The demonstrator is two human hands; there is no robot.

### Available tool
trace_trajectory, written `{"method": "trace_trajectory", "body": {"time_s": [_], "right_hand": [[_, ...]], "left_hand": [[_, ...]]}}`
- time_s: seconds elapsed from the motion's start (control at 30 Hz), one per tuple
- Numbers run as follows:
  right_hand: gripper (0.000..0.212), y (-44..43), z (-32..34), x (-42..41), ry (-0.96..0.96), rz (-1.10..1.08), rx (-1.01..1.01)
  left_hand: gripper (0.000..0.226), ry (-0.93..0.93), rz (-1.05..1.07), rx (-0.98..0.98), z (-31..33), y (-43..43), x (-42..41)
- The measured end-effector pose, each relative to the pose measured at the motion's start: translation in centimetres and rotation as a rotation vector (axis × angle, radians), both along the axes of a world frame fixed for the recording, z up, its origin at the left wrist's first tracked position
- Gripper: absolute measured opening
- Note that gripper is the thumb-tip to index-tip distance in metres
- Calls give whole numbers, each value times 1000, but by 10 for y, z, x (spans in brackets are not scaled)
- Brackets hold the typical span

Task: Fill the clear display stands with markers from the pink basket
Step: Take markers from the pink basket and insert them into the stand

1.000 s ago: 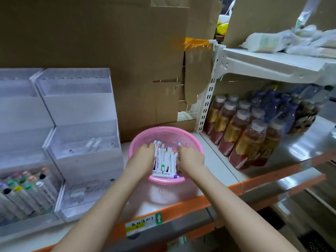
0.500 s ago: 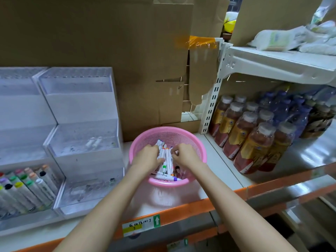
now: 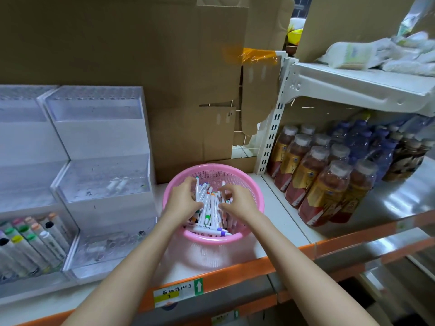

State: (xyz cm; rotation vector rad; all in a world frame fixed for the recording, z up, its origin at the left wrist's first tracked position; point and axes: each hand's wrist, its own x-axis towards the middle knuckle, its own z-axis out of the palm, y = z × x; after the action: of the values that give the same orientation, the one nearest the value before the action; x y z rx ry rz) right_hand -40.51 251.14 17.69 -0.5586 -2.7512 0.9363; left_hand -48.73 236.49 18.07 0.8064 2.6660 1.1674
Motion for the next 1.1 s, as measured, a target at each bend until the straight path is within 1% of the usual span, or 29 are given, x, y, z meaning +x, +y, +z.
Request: {"method": "trace_trajectory", "body": {"time_s": [0.03,0.1,0.17,0.2,0.3,0.4,0.5,0.57,0.67,0.77,0.83,0.97,1.1], "right_hand": [[59,-1,1,1,24,2,-15],[75,-3,3,2,71,15,-64],[84,-4,4,4,97,27,-97],[85,-4,5,4,106,36,-98],[78,-3,8,6,170,57,-83],[68,-4,11,9,230,67,-78],[64,-8,16,12,306,101,-88],[62,-15,22,12,376,117,-121],[64,-30,35,11,477,144,-188],[64,-52,47,4,564,197,-200],[63,-68,51,-1,610,234,-202],[65,-103,56,-14,642,286,-248],[68,-139,53,-24,647,335,-250]], "left_hand": [[73,-23,-6,35,1,0,1],[88,3,-30,76,2,-3,1],[91,43,-72,79,2,-4,1],[87,44,-86,92,3,-5,3],[65,66,-62,153,5,-5,5],[54,109,-69,245,12,-5,6],[53,144,-77,344,19,-9,10],[56,204,-59,378,27,-15,15],[58,304,-77,395,42,-27,22],[60,376,-115,390,56,-46,26],[61,426,-90,365,61,-61,28],[57,454,11,344,69,-98,29],[55,489,54,340,75,-141,28]]}}
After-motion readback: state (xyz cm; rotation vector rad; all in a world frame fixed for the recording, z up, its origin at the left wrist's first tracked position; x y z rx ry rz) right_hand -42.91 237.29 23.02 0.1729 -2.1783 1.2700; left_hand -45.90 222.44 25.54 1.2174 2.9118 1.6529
